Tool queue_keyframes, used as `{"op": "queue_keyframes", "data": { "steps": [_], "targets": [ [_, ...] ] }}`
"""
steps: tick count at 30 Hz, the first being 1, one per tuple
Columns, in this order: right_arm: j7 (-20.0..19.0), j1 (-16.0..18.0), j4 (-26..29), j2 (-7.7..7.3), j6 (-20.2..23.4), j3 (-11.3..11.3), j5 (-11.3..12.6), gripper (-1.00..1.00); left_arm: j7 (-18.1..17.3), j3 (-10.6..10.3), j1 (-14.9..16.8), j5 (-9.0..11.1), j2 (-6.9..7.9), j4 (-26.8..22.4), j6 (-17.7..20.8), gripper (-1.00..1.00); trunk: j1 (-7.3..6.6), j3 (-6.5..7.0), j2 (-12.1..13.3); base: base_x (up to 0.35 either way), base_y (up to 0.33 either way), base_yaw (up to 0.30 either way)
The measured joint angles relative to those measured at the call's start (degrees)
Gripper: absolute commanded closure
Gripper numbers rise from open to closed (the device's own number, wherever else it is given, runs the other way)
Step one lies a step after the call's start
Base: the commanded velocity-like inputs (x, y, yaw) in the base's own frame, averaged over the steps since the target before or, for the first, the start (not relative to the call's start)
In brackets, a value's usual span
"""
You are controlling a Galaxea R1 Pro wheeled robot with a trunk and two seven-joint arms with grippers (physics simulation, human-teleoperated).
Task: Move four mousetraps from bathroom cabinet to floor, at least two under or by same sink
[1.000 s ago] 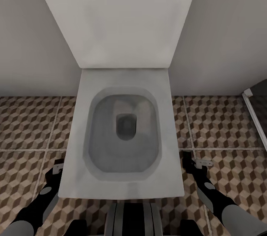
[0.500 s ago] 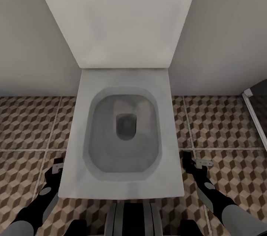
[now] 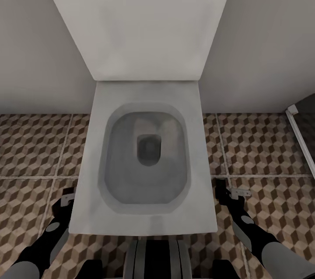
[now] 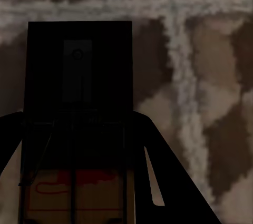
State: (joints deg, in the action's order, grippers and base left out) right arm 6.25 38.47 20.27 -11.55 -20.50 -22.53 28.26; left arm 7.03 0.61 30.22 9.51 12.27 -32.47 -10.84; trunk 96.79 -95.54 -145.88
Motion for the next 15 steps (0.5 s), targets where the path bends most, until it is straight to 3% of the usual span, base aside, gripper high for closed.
{"op": "queue_keyframes", "data": {
  "steps": [15],
  "targets": [
    [0.0,0.0,0.0,0.0,0.0,-0.01,-0.01,1.0,-0.37,1.13,-0.01,0.0,0.01,0.34,0.5,1.0,0.0,0.0,0.0,0.0,0.0,0.0]
  ]
}}
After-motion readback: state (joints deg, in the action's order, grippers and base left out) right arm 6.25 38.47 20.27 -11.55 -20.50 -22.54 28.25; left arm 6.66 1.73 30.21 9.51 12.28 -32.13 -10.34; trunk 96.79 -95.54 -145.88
